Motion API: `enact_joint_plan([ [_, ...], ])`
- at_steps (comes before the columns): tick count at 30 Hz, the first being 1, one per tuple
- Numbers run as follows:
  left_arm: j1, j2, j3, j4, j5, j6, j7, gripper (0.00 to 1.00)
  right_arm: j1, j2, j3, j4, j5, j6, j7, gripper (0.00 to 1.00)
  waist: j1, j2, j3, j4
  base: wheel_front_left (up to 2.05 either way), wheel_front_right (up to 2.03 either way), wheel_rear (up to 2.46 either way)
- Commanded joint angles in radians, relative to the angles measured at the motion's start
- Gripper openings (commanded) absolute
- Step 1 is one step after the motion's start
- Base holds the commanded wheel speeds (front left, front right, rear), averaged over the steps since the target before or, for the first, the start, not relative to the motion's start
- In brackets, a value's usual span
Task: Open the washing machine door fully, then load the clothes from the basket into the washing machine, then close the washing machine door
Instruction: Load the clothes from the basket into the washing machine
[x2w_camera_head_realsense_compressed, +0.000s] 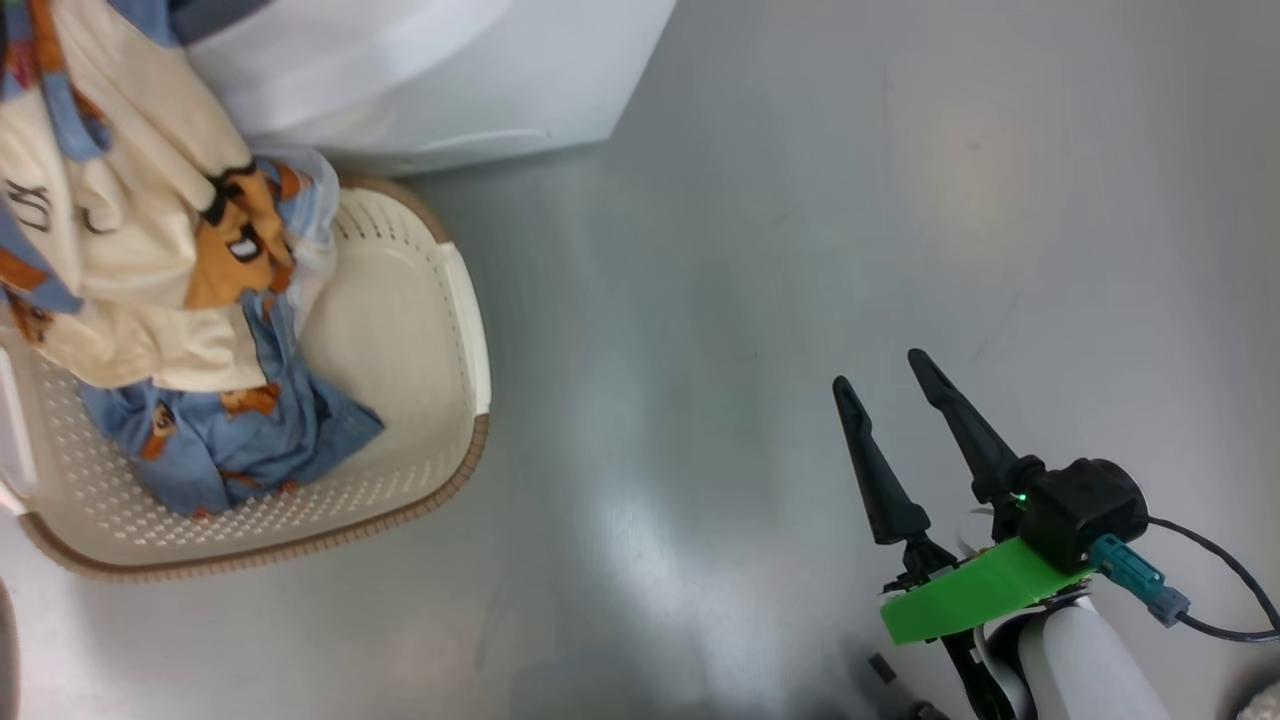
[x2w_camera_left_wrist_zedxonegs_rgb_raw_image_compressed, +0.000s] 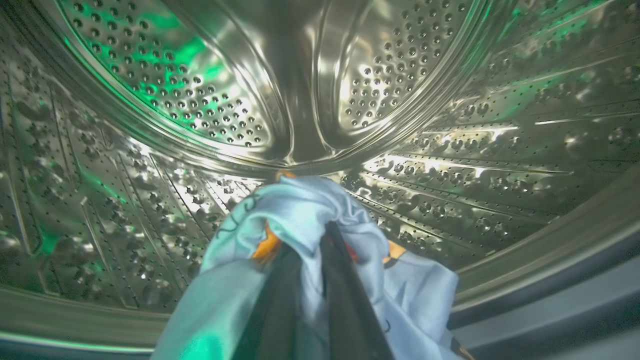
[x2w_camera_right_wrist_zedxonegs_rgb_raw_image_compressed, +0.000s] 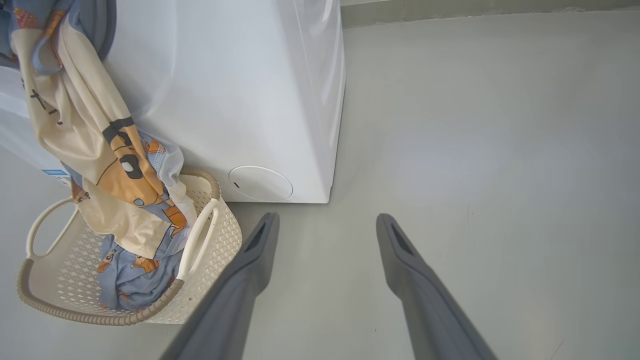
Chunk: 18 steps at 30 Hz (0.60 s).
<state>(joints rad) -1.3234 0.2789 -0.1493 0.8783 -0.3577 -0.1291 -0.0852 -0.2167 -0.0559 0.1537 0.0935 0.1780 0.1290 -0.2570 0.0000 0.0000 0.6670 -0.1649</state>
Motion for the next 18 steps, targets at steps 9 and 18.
enact_joint_plan([
  [9, -0.171, 0.033, -0.036, 0.097, -0.023, -0.001, 0.097, 0.0, 0.016, 0.005, 0.061, -0.018, 0.026, 0.002, -0.005, 1.0, 0.0, 0.0, 0.123, 0.0, 0.0, 0.0, 0.0],
  [18, -0.236, 0.025, -0.083, 0.105, 0.032, 0.007, -0.122, 0.0, 0.032, 0.006, 0.081, -0.023, 0.036, 0.002, -0.005, 1.0, 0.0, 0.0, 0.142, 0.0, 0.0, 0.0, 0.0],
])
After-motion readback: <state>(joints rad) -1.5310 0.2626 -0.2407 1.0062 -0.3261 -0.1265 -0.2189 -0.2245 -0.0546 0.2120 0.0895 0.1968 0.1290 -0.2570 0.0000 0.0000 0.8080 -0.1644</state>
